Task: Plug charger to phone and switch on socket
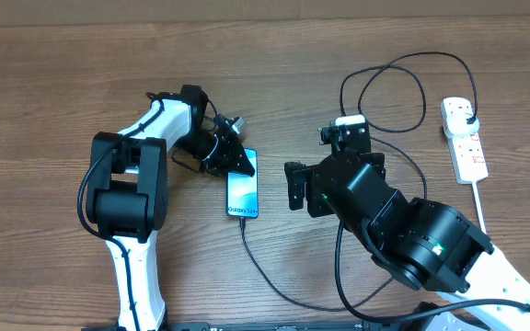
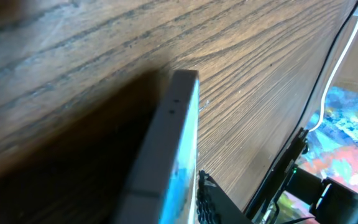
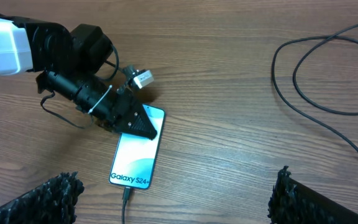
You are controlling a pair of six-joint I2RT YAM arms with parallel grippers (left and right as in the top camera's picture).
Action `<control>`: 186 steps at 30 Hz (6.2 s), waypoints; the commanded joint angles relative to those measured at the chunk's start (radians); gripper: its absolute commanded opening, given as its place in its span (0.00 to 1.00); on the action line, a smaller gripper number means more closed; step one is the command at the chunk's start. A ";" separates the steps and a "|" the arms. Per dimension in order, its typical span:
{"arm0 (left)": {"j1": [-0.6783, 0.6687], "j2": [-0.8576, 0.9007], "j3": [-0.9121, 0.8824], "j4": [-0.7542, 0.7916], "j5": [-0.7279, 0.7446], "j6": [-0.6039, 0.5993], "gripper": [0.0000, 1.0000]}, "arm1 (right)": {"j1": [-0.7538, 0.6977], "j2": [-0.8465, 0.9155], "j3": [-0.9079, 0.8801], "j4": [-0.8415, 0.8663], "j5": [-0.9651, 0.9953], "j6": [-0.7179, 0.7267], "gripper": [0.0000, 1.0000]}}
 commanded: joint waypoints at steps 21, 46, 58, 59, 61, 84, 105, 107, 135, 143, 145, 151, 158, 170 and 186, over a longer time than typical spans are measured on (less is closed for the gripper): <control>-0.002 0.017 0.017 0.005 -0.450 -0.138 0.36 | -0.003 0.001 0.014 0.000 0.003 0.010 1.00; -0.035 0.017 0.017 -0.036 -0.430 0.057 0.56 | -0.003 0.001 0.014 0.000 0.003 0.010 1.00; -0.018 0.015 0.043 -0.045 -0.437 0.018 1.00 | -0.003 0.001 0.014 0.000 0.003 0.010 1.00; -0.014 0.014 0.057 -0.050 -0.437 0.009 1.00 | -0.003 0.001 0.014 0.000 0.003 0.011 1.00; -0.005 0.007 0.093 -0.052 -0.437 -0.014 1.00 | -0.003 0.001 0.014 0.000 0.003 0.011 1.00; 0.013 -1.024 0.055 -0.089 -0.494 -0.049 1.00 | -0.003 0.001 0.014 0.000 0.003 0.010 1.00; 0.013 -1.583 -0.473 0.091 -0.763 -0.169 1.00 | -0.597 -0.378 0.013 0.000 0.003 0.010 1.00; 0.013 -1.574 -0.473 0.091 -0.763 -0.169 1.00 | -0.631 -0.442 0.013 0.000 0.003 0.010 1.00; 0.013 -1.546 -0.473 -0.042 -0.763 -0.169 1.00 | -0.859 -0.892 0.010 -0.180 0.048 0.011 1.00; 0.013 -1.546 -0.473 -0.044 -0.763 -0.169 1.00 | -0.863 -0.981 -0.164 0.146 -0.060 0.001 1.00; 0.013 -1.546 -0.473 -0.044 -0.763 -0.169 1.00 | -0.868 -1.006 -0.252 0.230 -0.092 -0.001 1.00; 0.013 -1.546 -0.473 -0.044 -0.763 -0.169 1.00 | -0.890 -1.071 -0.547 0.551 -0.241 -0.001 1.00; 0.013 -1.546 -0.473 -0.044 -0.763 -0.169 1.00 | -0.890 -1.147 -0.911 0.977 -0.317 -0.001 1.00; 0.013 -1.546 -0.473 -0.044 -0.763 -0.169 1.00 | -0.893 -1.175 -1.187 1.094 -0.362 -0.071 1.00; 0.013 -1.546 -0.473 -0.044 -0.763 -0.169 1.00 | -0.892 -1.175 -1.326 1.034 -0.346 -0.088 1.00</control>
